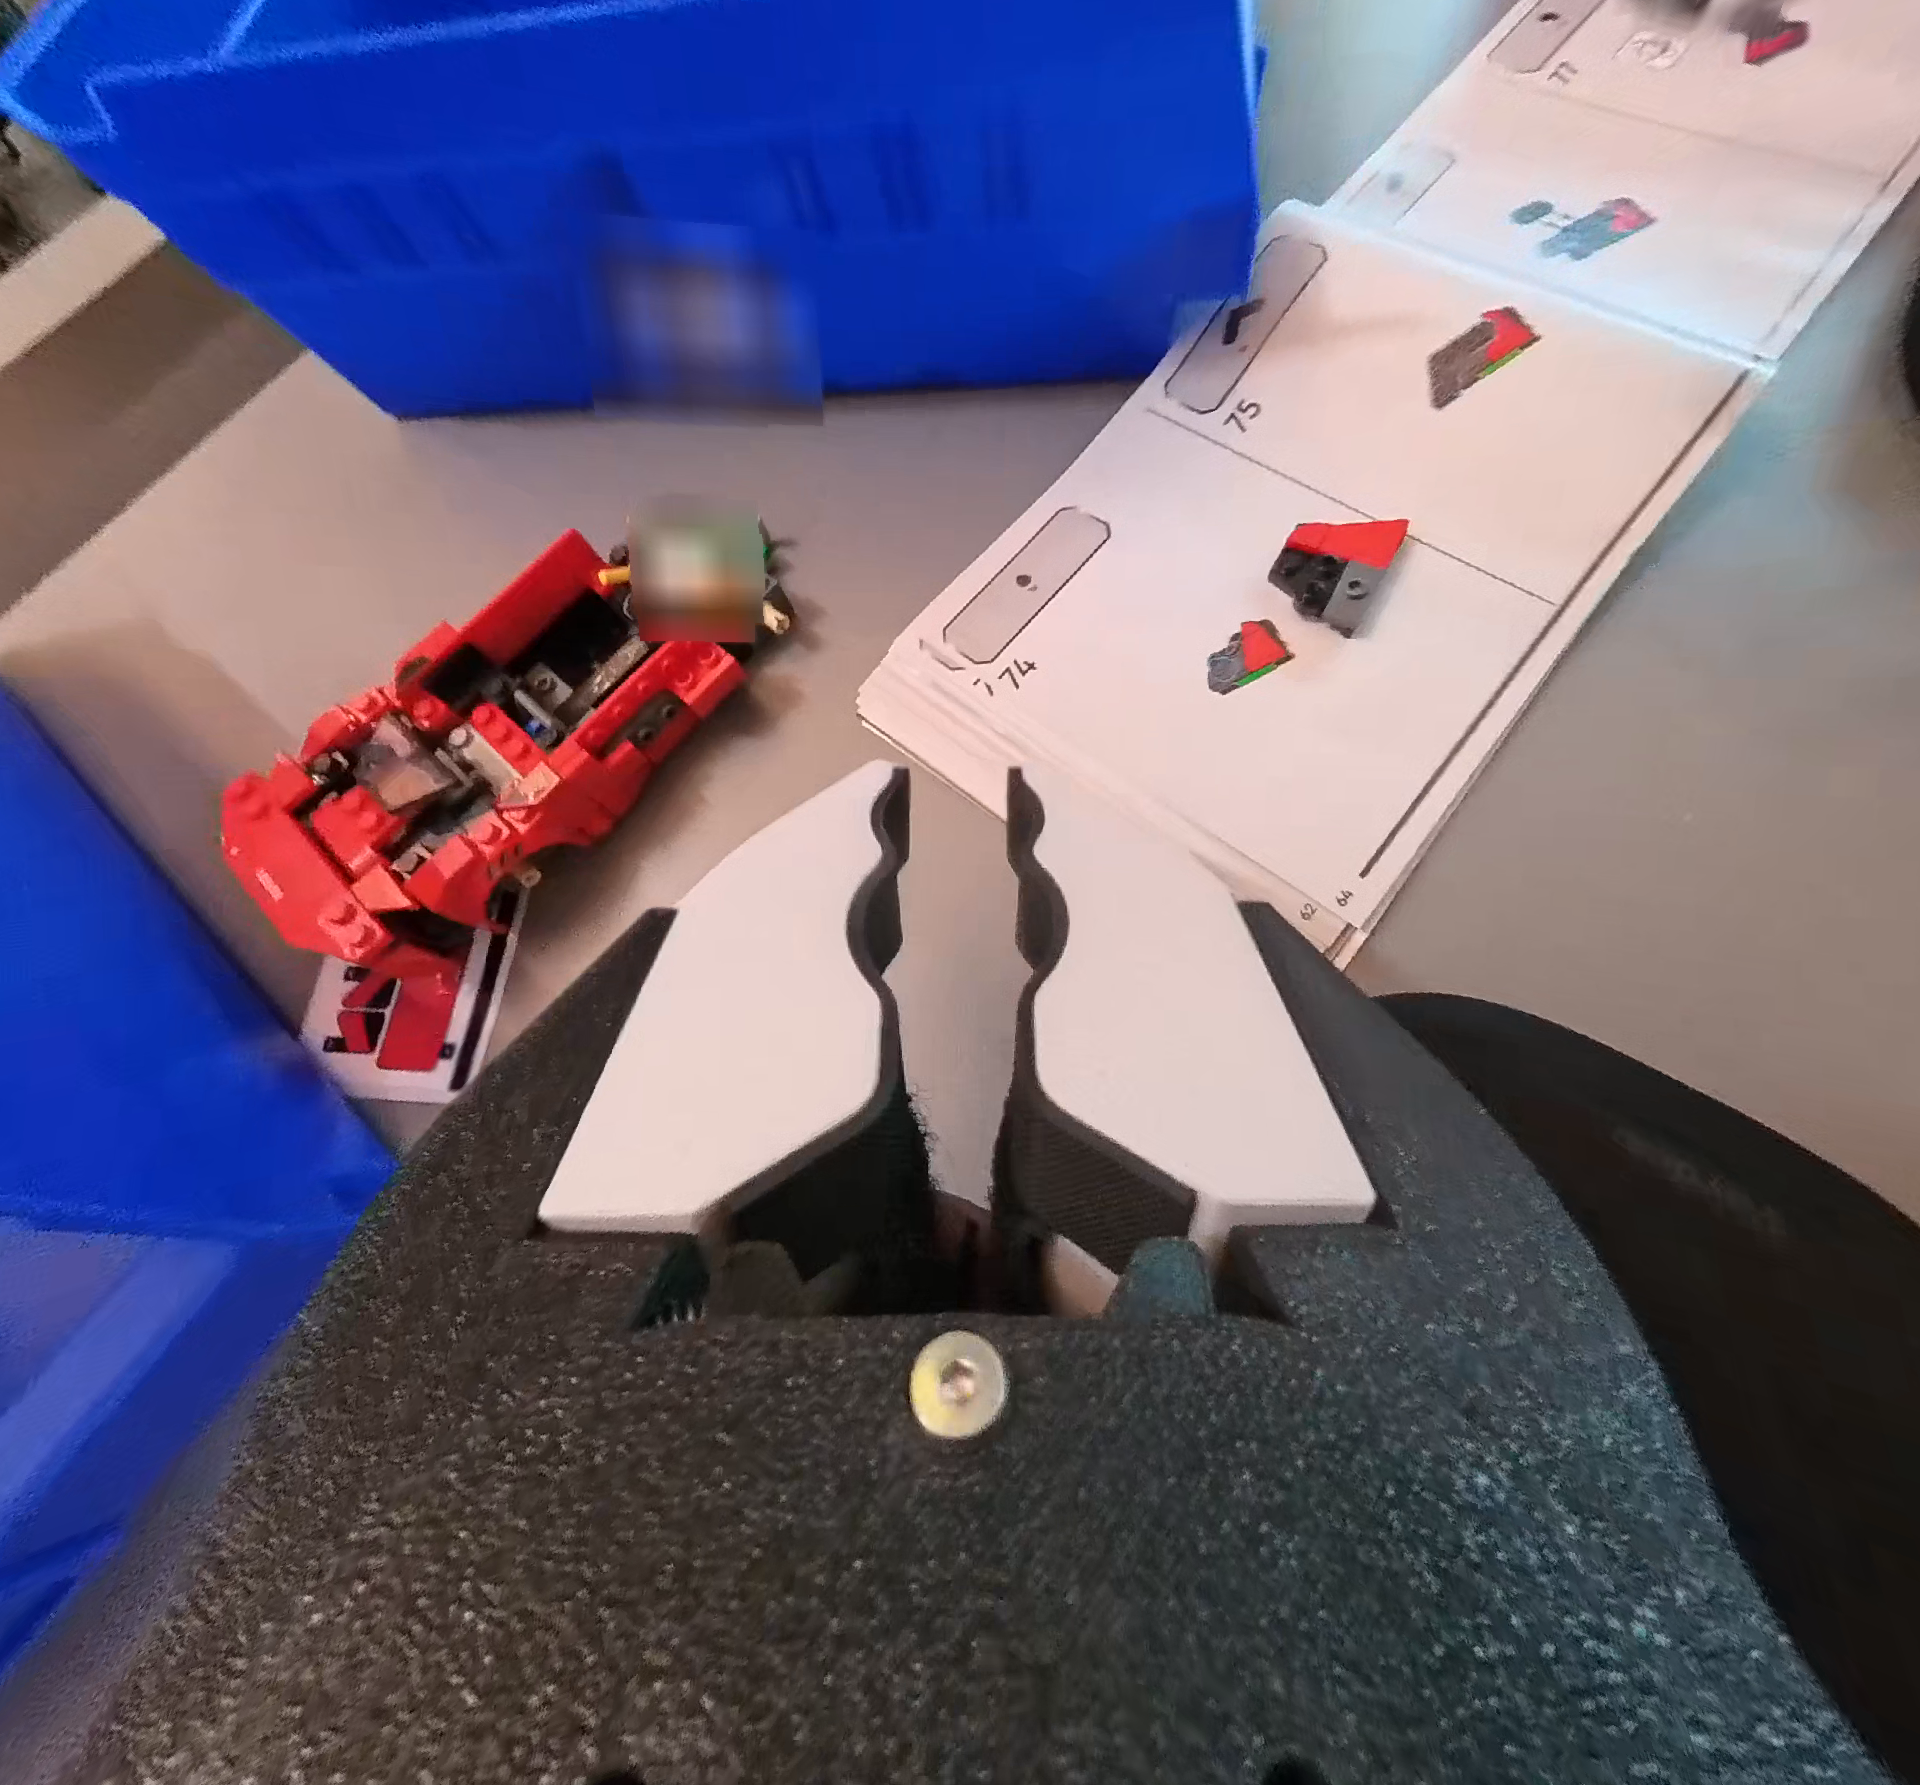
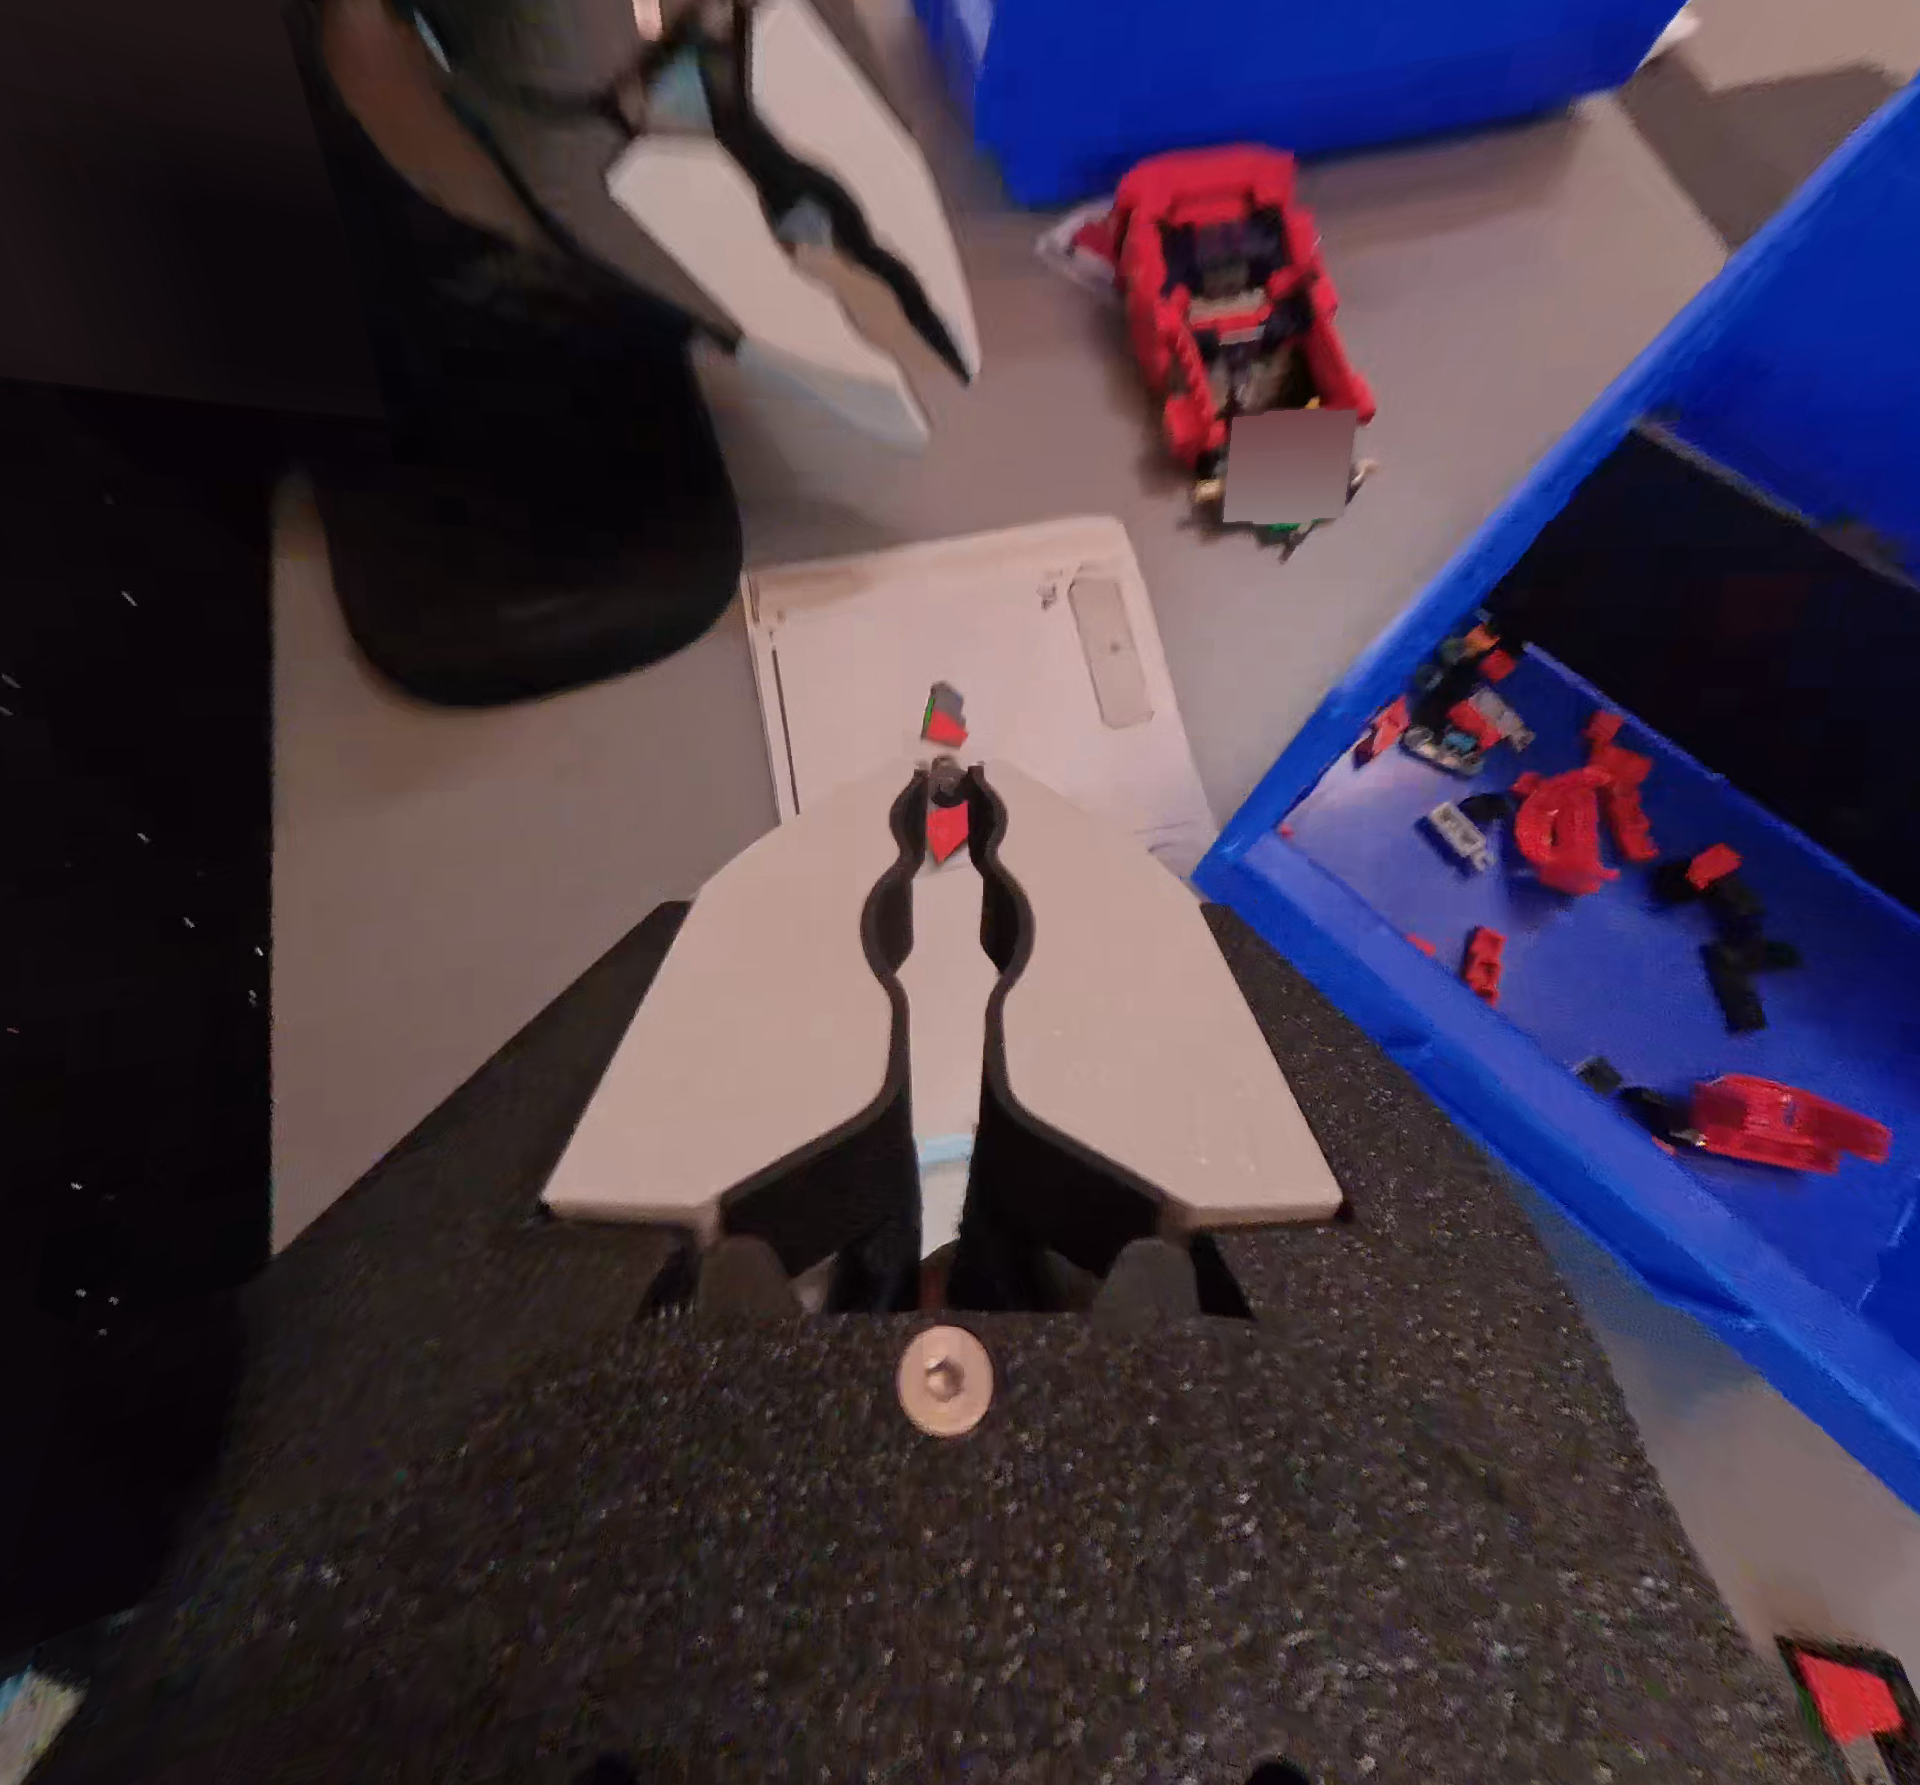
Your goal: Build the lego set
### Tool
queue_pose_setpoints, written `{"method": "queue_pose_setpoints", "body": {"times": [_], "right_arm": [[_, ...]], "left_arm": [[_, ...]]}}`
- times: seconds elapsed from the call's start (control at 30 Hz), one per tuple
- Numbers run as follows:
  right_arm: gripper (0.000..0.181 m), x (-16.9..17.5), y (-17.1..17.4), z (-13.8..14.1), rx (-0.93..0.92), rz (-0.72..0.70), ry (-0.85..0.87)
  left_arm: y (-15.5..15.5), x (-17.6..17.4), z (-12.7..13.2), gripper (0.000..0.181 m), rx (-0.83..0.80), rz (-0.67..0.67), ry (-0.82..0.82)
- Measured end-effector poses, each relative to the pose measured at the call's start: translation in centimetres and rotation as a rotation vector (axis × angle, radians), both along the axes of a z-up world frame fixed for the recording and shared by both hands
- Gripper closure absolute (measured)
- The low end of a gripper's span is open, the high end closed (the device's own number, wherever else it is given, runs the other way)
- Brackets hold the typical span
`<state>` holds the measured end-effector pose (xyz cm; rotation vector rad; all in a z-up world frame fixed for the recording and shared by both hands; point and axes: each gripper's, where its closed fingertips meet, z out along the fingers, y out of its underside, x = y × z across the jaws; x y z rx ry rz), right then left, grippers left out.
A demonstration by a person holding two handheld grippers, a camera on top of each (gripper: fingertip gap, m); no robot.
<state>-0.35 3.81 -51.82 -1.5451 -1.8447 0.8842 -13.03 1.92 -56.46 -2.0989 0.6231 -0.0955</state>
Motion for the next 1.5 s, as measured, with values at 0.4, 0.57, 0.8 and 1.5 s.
{"method": "queue_pose_setpoints", "body": {"times": [0.4, 0.57, 0.8, 1.5], "right_arm": [[0.174, -1.8, -1.0, -6.4, 0.127, 0.081, -0.200], [0.174, -2.4, -1.0, -7.2, 0.144, 0.079, -0.190], [0.174, -2.4, -1.0, -7.5, 0.126, 0.051, -0.185], [0.174, -3.1, -1.3, -7.8, 0.165, 0.058, -0.179]], "left_arm": [[-1.1, 5.6, 1.4, 0.179, -0.019, -0.267, -0.285], [-1.3, 5.7, -0.5, 0.177, -0.111, -0.272, -0.247], [-1.4, 5.8, -1.2, 0.174, -0.148, -0.278, -0.239], [-1.5, 5.7, -1.9, 0.170, -0.175, -0.274, -0.206]]}}
